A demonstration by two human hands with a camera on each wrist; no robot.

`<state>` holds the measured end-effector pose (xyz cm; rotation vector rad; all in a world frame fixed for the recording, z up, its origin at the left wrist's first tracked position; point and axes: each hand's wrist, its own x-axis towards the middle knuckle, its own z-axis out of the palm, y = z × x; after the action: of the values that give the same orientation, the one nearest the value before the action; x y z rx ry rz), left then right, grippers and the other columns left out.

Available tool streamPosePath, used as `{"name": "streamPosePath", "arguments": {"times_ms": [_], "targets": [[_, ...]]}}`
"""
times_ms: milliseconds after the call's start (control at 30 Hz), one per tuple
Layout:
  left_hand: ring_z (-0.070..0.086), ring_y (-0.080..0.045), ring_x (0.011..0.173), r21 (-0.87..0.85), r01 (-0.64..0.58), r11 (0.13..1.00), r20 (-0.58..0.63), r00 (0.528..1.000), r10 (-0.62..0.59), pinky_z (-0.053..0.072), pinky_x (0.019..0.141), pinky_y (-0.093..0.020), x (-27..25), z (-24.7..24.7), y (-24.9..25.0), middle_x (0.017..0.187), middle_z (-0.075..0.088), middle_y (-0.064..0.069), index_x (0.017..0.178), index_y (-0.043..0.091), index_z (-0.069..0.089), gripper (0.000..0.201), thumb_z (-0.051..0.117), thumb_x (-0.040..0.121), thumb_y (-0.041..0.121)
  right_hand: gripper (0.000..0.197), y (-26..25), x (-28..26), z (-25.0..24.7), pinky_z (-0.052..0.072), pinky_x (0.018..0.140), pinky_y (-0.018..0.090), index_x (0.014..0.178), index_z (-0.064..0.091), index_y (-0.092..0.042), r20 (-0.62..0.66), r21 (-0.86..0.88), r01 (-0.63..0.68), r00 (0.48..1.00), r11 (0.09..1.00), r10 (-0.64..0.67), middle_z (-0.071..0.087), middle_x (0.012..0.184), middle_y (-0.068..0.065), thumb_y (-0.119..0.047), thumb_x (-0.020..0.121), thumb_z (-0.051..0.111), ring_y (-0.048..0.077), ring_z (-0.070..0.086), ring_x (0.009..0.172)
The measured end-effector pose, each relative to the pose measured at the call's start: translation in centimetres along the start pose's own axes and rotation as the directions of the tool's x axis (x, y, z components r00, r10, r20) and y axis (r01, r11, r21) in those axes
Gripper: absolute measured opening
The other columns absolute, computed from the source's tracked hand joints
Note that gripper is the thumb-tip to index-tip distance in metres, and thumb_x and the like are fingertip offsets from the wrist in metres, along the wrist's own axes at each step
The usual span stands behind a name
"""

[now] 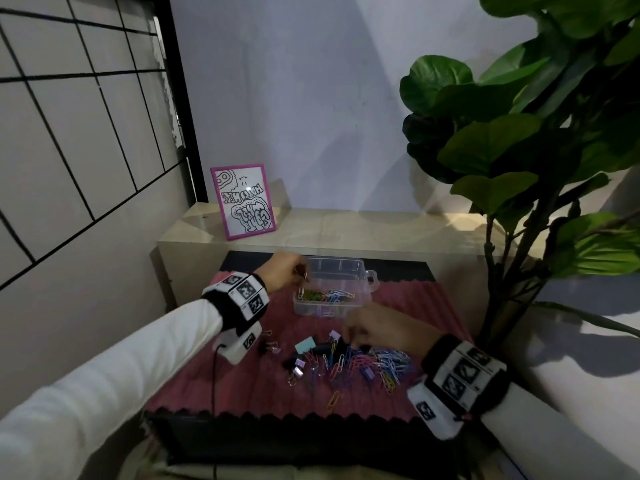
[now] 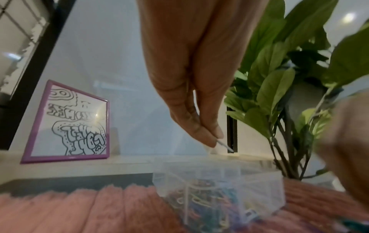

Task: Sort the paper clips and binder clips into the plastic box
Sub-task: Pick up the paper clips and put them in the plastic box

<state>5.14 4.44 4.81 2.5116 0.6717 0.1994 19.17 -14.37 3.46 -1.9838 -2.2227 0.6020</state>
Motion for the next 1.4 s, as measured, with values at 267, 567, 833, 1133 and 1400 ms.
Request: {"name": "streamPosePath", "arguments": {"times_ms": [267,567,833,1133,1400], "targets": [[0.065,-0.020,0.093,0.187,-0.050,0.981,0.105,0.994,0.031,0.047,0.078,-0.017,3.1,1.8,0.0,0.103,0.070,-0.011,0.099,0.004,0.067,0.021,0.055,0.084,-0.003,0.020,0.6,-0.2,3.1,0.041,0.083,0.036,0.093,0.056,-0.015,-0.060,-0.373,0.061,0.994,0.926,-0.090,0.062,0.098,0.003,-0.017,0.076,0.067,0.022,0.054,0.095],[0.064,-0.011,0.087,0.098,-0.175,0.980,-0.046,0.983,0.181,0.049,0.079,-0.016,-0.9,1.4,0.2,0.101,0.071,-0.008,0.101,0.004,0.067,0.024,0.053,0.085,-0.006,0.013,1.6,-0.6,3.5,0.025,0.081,0.017,0.092,0.059,-0.013,-0.184,-0.224,0.103,0.972,0.969,-0.145,0.063,0.094,0.001,-0.006,0.084,0.052,0.012,0.048,0.092],[0.063,-0.021,0.099,0.077,-0.332,0.940,0.380,0.882,0.280,0.044,0.082,-0.018,-6.5,6.4,4.0,0.110,0.067,-0.011,0.109,0.007,0.064,0.025,0.059,0.084,0.007,0.008,3.4,-0.3,2.0,0.052,0.068,0.017,0.085,0.068,-0.009,-0.247,0.358,0.027,0.967,0.933,0.067,0.068,0.078,0.001,-0.002,0.079,0.068,0.005,0.064,0.070],[0.050,-0.033,0.111,0.368,-0.390,0.844,0.428,0.877,0.218,0.044,0.083,-0.038,-7.4,9.6,5.6,0.131,0.038,-0.017,0.130,0.012,0.044,0.053,0.062,0.083,0.027,0.007,3.9,5.0,-3.4,0.058,0.072,0.033,0.086,0.069,-0.004,-0.289,0.564,-0.106,0.904,0.819,0.315,0.068,0.080,0.009,0.000,0.082,0.064,0.013,0.063,0.064],[0.055,-0.035,0.101,0.302,-0.334,0.893,0.366,0.905,0.215,0.048,0.082,-0.041,-6.9,9.6,5.3,0.120,0.045,-0.015,0.103,0.009,0.056,0.020,0.057,0.085,0.016,0.021,2.2,8.2,-3.5,0.048,0.082,0.030,0.100,0.066,0.003,-0.362,0.358,-0.194,0.873,0.914,0.327,0.068,0.105,0.021,-0.009,0.091,0.052,0.030,0.064,0.096]]}}
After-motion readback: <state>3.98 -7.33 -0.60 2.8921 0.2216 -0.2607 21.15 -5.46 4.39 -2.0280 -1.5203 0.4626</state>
